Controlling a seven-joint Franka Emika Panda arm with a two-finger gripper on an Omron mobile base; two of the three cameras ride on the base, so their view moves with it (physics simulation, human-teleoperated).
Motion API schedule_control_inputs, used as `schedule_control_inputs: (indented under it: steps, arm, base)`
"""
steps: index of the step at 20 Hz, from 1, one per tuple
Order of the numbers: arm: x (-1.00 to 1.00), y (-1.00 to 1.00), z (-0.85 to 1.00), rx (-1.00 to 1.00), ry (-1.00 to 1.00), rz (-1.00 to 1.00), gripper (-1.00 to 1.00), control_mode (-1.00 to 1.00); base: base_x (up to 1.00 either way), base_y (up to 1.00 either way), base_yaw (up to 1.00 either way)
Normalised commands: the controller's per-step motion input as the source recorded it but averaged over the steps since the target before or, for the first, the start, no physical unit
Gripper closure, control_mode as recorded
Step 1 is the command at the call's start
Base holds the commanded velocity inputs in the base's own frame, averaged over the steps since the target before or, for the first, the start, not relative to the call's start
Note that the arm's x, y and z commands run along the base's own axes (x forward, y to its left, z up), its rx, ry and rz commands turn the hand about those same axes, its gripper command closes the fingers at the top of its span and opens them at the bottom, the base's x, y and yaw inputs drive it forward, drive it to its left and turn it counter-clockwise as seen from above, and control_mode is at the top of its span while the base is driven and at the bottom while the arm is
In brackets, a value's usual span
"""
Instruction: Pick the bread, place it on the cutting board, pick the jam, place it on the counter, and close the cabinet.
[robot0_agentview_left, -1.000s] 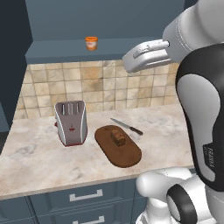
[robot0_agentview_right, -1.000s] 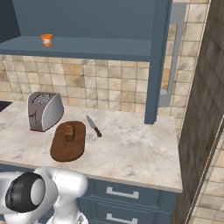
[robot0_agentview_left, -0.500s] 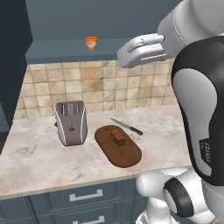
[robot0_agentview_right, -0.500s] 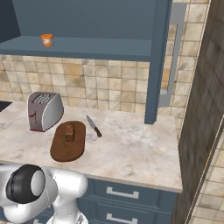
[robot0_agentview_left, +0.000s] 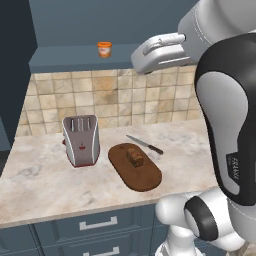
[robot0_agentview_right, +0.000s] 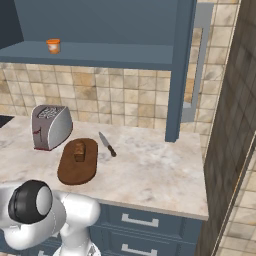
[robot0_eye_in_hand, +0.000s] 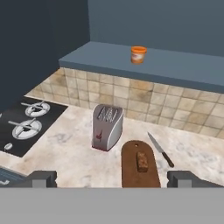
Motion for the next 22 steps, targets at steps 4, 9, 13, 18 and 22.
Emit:
schedule_control_inputs:
  steps: [4,9,13,18,22]
  arm:
    - [0.0,0.02,0.0,0.0,0.0,0.0,-1.0,-1.0]
    - [0.0,0.06,0.0,0.0,0.0,0.0,-1.0,-1.0]
    - [0.07,0.04,0.0,0.0,0.0,0.0,-1.0,-1.0]
    - [0.1,0.01,0.0,0.0,0.0,0.0,-1.0,-1.0]
    - [0.13,0.01,0.0,0.0,0.0,0.0,-1.0,-1.0]
  base:
    - [0.0,0.0,0.0]
    - [0.0,0.0,0.0]
    - [0.0,0.0,0.0]
    - [0.0,0.0,0.0]
    - [0.0,0.0,0.0]
